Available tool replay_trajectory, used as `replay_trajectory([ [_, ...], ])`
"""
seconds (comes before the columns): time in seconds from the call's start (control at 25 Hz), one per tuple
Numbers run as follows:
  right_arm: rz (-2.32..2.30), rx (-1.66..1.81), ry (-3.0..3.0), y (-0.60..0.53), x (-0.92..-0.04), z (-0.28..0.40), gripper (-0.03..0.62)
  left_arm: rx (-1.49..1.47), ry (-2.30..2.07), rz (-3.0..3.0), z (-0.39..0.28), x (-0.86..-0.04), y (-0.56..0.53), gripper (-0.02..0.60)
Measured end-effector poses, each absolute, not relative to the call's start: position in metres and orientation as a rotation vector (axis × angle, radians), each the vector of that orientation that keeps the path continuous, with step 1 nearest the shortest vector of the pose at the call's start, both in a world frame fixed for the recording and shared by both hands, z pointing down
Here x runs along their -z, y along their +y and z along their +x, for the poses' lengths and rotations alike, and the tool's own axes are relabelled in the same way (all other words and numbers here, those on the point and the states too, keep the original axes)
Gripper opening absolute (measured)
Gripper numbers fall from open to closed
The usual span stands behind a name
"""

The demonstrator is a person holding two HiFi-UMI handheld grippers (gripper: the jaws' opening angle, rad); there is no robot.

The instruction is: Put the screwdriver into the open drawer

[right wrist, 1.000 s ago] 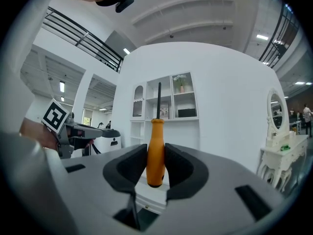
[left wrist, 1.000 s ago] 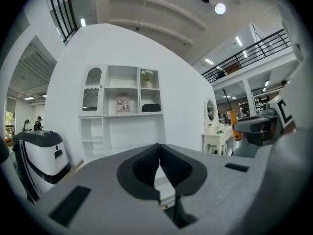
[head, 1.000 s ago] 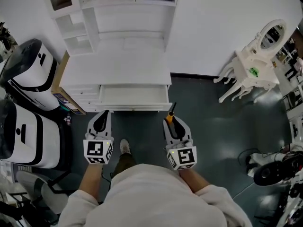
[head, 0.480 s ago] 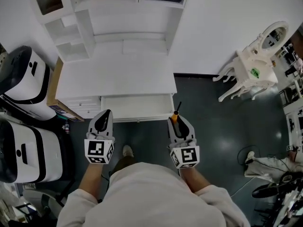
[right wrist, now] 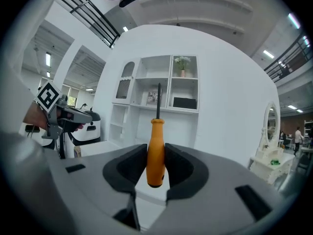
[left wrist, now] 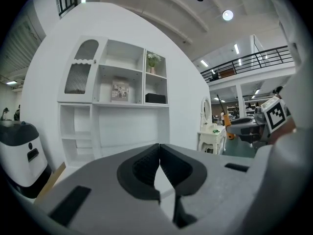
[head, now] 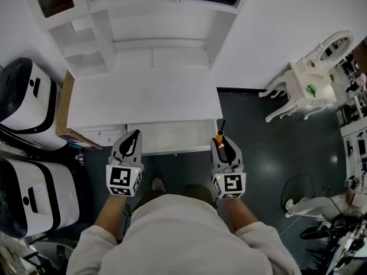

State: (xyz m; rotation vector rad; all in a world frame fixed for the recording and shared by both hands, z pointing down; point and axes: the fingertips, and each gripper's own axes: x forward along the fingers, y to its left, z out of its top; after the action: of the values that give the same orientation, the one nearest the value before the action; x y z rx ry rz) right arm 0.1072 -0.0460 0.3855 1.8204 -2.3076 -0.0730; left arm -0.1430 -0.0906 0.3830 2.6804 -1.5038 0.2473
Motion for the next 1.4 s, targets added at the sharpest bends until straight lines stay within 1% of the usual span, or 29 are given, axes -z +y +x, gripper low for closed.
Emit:
replay_trajectory([
  [0.44, 1.685, 0.111, -2.306, -0.104, -0.404, 0.105, 0.120, -0.280, -1.542, 2.636, -0.141, -0.393, -0.127, 0.006],
  [0.88, 1.256, 0.319, -2.277, -0.150, -0.446, 0.081, 0.120, -0.344, -1.596, 2.554, -0.131, -0.408, -0.142, 0.005],
  [1.4, 0.879, 0.439, -2.161, -0.167, -0.525, 0.068, 0.120, -0.451, -1.566, 2.477, -0.120, -0.449, -0.158, 0.006],
])
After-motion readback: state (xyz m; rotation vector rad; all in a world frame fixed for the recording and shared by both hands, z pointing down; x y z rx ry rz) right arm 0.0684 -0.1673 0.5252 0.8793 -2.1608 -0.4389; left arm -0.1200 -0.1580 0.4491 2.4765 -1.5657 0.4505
